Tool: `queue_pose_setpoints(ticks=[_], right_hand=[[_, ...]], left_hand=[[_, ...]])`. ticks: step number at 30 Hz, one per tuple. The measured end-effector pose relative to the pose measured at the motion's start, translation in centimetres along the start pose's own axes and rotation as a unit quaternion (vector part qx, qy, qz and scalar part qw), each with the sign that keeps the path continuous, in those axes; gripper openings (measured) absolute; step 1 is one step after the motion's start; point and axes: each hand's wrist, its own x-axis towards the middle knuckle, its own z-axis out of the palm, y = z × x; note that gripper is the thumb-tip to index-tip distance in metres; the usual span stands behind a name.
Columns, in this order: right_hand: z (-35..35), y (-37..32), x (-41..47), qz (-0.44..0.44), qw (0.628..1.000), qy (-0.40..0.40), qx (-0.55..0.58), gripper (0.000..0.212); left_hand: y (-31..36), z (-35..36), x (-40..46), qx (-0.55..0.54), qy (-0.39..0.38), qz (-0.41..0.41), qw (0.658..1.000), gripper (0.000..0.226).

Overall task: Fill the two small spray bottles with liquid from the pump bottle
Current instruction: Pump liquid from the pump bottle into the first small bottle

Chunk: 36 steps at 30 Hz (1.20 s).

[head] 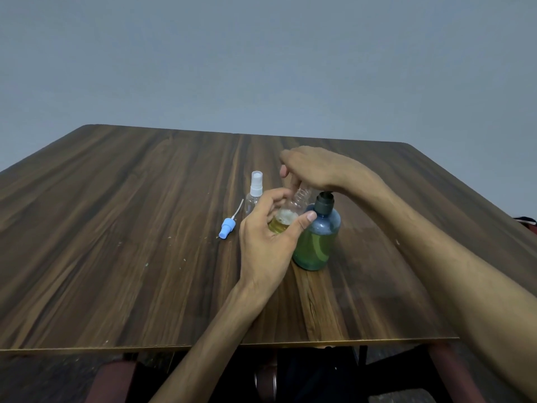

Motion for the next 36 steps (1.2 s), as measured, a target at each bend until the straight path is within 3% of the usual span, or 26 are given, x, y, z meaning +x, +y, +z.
queue_pose_setpoints(ticks=[4, 9, 16, 22, 25, 31, 36], right_hand=[[0.5, -0.2, -0.2, 0.01, 0.999, -0.026, -0.025, 0.051], [0.0, 0.4, 0.3, 0.022, 0.999, -0.006, 0.049, 0.051], [0.2, 0.5, -0.1, 0.012, 1.0, 0.0, 0.02, 0.06], [0.4, 0.3, -0.2, 0.01, 1.0, 0.004, -0.003, 0.049], [-0.3, 0.6, -0.1, 0.007, 0.999, 0.019, 0.045, 0.058], [-0.9, 1.4, -0.1, 0.022, 0.995, -0.002, 0.101, 0.042], [0.6, 1.8, 0.3, 0.005, 1.0, -0.004, 0.014, 0.033]], left_hand=[[0.1, 0.0, 0.1, -0.005, -0.003, 0.001, 1.0, 0.037], [0.3, 0.0, 0.1, -0.002, -0.001, 0.009, 1.0, 0.038], [0.0, 0.0, 0.1, 0.003, 0.0, 0.01, 1.0, 0.039], [0.1, 0.0, 0.1, -0.005, 0.003, 0.006, 1.0, 0.038], [0.0, 0.0, 0.1, -0.005, 0.003, 0.003, 1.0, 0.039], [-0.2, 0.1, 0.3, -0.008, 0.001, 0.006, 1.0, 0.039], [-0.4, 0.2, 0.2, -0.008, 0.004, 0.006, 1.0, 0.04]])
